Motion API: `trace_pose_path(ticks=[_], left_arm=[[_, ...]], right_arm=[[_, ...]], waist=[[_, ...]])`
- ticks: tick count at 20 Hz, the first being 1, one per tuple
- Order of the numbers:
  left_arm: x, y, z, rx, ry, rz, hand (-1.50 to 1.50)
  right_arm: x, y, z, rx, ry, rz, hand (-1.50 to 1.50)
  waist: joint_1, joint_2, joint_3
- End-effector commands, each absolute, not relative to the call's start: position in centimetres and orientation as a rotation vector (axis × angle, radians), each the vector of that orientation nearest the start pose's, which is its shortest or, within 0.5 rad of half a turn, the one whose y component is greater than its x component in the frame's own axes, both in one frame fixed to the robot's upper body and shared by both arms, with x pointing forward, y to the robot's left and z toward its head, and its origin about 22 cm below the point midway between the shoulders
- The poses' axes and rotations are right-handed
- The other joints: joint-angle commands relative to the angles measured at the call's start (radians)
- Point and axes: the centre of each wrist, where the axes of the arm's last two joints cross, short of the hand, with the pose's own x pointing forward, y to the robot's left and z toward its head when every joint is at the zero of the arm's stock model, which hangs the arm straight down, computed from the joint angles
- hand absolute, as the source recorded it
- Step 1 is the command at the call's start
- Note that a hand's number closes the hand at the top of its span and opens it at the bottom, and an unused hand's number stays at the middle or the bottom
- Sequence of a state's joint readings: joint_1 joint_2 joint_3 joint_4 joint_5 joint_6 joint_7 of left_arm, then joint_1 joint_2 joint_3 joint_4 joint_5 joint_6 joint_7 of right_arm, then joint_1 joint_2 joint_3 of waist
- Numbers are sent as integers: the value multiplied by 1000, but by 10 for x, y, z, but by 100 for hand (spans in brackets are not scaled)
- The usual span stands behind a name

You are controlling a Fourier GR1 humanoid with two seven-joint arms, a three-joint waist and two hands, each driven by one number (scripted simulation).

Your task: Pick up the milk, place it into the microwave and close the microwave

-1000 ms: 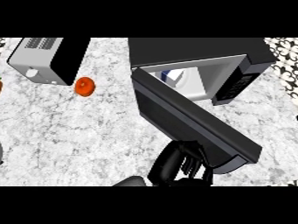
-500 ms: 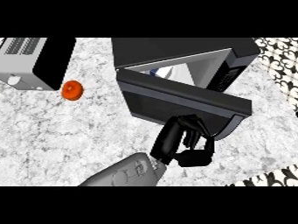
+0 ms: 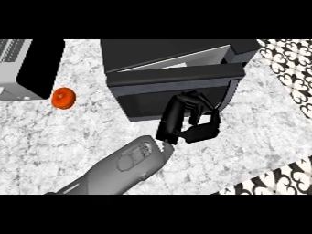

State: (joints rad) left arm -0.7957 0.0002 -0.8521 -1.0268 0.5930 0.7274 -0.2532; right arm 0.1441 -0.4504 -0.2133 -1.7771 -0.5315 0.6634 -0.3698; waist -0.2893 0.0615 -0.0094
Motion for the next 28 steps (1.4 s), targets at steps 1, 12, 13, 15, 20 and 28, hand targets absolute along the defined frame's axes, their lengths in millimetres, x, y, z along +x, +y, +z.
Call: trace_pose_path(ticks=[1,12,13,15,20,28], left_arm=[[322,-4,58,-192,-1784,-171,150],[346,-1,69,-188,-1824,-98,150],[344,2,61,-174,-1816,-92,150],[349,0,70,-188,-1822,-71,150],[349,2,63,-196,-1836,-71,150],[352,3,62,-195,-1859,-42,150]], right_arm=[[203,-366,88,534,-2062,364,-150],[211,-370,110,560,-2078,417,-150],[209,-369,111,573,-2079,416,-150],[211,-371,116,577,-2085,427,-150],[214,-371,125,589,-2098,429,-150],[213,-375,129,595,-2078,427,-150]], waist=[[-11,9,-1],[-53,31,3],[-60,29,2],[-60,27,3],[-61,32,3],[-78,38,5]])
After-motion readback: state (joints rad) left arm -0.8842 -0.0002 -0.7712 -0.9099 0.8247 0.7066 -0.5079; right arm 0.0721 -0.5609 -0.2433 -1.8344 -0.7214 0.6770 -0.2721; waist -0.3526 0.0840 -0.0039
